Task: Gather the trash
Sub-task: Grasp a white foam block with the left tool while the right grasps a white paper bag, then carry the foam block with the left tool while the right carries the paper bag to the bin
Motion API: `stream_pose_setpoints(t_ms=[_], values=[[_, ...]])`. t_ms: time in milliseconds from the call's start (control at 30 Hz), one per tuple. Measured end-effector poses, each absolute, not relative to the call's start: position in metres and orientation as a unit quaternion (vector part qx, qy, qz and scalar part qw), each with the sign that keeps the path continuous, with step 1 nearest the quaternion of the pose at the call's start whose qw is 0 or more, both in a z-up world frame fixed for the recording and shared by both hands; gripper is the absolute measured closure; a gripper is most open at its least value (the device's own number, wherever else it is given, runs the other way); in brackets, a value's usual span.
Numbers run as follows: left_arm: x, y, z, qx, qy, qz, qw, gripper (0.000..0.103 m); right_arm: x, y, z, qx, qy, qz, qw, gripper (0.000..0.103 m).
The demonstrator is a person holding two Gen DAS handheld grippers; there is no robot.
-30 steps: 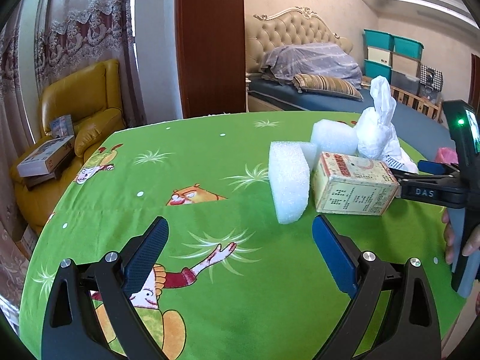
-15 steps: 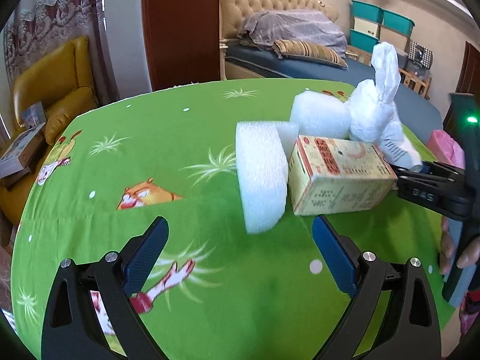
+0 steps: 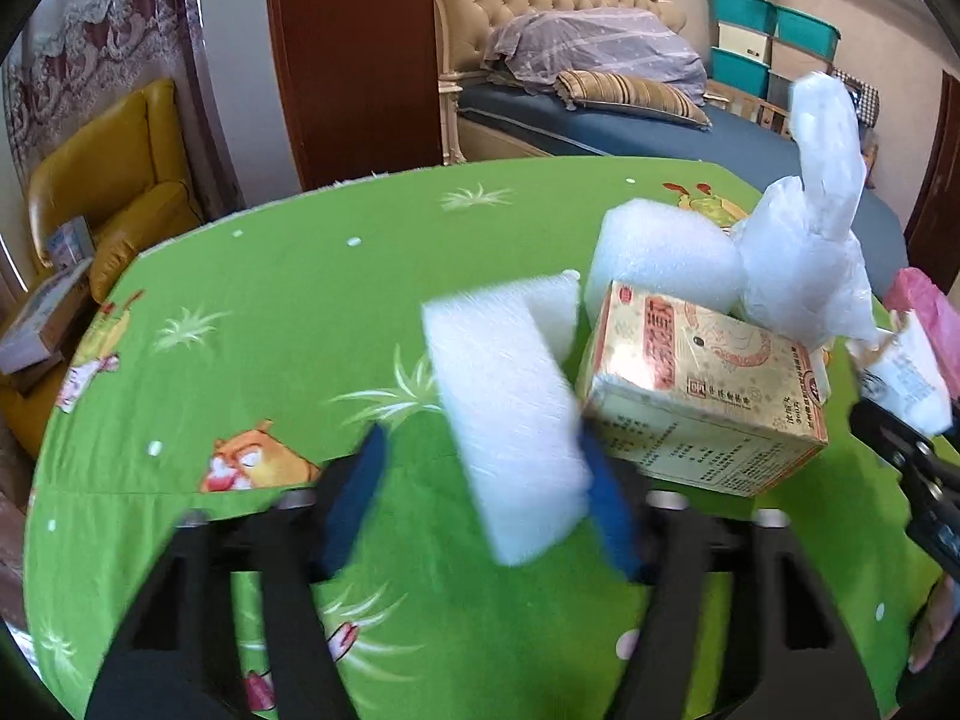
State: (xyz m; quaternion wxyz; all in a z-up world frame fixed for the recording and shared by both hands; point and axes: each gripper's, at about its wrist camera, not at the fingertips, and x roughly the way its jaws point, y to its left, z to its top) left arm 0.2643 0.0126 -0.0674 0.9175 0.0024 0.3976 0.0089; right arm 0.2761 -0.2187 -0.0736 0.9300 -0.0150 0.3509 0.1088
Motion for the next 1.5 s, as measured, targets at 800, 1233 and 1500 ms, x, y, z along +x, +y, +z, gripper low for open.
stream_pose_setpoints(t_ms=[800,1233,1500], values=[[0.098,0.031,-0.022,-0.025,0.203,0.047,0.978,0.07,0.133,-0.169,-0.027,-0.137,0.197,0.145,0.96,0.052],[0.08,-0.002,0.009,-0.004,0.167,-0.002,0.986,0.07,0.105,-0.249,0.024,-0.095,0.134,0.069,0.984,0.052],[0.088,-0.038,0.015,0.018,0.165,-0.044,0.985,0.07,0.112,-0.313,0.031,-0.064,0.139,0.01,0.988,0.052]])
